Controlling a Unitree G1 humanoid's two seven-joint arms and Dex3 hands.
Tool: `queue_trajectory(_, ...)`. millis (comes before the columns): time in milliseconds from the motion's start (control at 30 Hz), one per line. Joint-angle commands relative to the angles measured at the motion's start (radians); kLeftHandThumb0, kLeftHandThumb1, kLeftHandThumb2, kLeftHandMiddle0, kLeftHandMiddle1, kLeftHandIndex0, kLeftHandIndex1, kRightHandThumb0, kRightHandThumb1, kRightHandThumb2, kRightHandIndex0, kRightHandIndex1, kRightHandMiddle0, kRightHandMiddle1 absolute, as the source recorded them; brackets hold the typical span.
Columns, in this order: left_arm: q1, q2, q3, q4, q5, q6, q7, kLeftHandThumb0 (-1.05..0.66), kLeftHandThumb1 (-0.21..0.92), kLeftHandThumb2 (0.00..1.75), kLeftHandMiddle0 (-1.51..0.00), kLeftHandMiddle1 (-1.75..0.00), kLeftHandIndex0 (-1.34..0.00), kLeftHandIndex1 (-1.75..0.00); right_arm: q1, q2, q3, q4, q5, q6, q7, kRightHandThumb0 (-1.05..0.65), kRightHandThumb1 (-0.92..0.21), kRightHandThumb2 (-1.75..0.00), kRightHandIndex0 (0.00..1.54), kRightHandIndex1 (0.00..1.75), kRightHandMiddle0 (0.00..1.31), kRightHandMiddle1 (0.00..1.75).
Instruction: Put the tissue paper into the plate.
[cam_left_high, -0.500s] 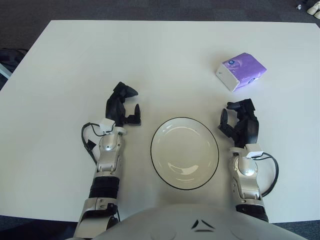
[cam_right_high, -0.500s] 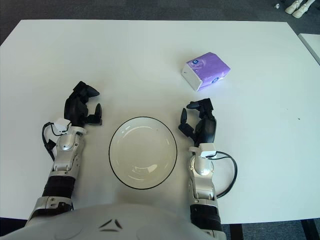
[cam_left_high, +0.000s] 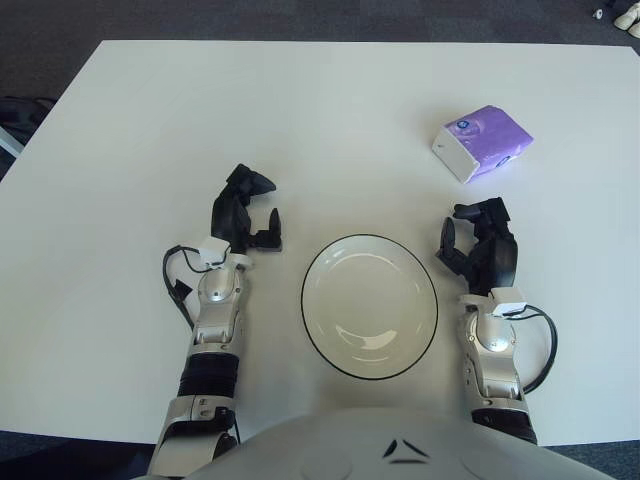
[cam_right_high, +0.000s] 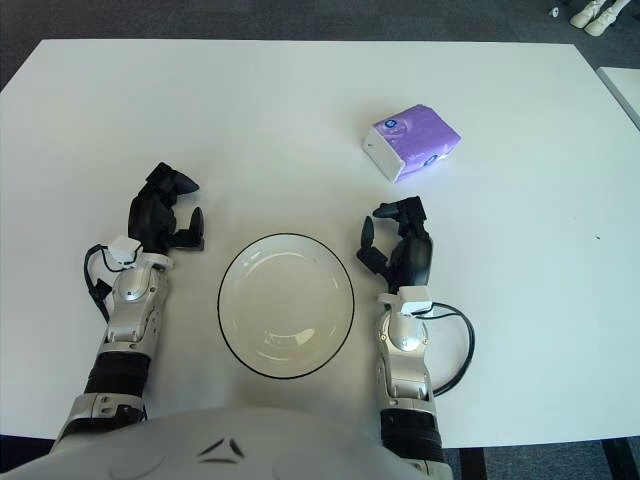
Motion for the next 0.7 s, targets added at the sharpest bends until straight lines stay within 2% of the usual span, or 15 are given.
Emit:
queue_trajectory(0,0.056,-0.005,-0.003,0.047,-0.005,0.022,-0.004,-0.01,-0.05,1.75,-0.90,-1.75,-0.64,-1.74,0.034,-0.005,-0.009,0.024,-0.003,0.030,0.000,-0.41,-0.57,-1.01,0.73,1.29,0.41,1.75)
queue_trajectory(267,0.055,-0.003,-0.003,0.054,-0.001,0.014,-0.002,-0.01,-0.03,1.73,-0.89,-1.75,-0.62,-1.75,0.033,-0.006,-0.008,0.017,0.012,0.028,0.011,-0.41,-0.57,-1.01,0.72,1.28,0.42,1.75)
queue_trajectory(400,0.047,-0.003,0.001,0.068,-0.002,0.014,0.001,-0.01,-0.05,1.74,-0.91,-1.75,-0.65,-1.72,0.029,-0.022,-0.014,-0.012,0.073,0.043,0.060,-0.40,-0.58,-1.00,0.71,1.29,0.41,1.75)
queue_trajectory(667,0.039,-0.003,0.006,0.086,-0.007,0.005,0.000,-0.01,-0.08,1.74,-0.92,-1.75,-0.71,-1.66,0.009,-0.073,-0.062,-0.139,0.155,0.175,0.124,-0.40,-0.60,-0.98,0.70,1.29,0.40,1.75)
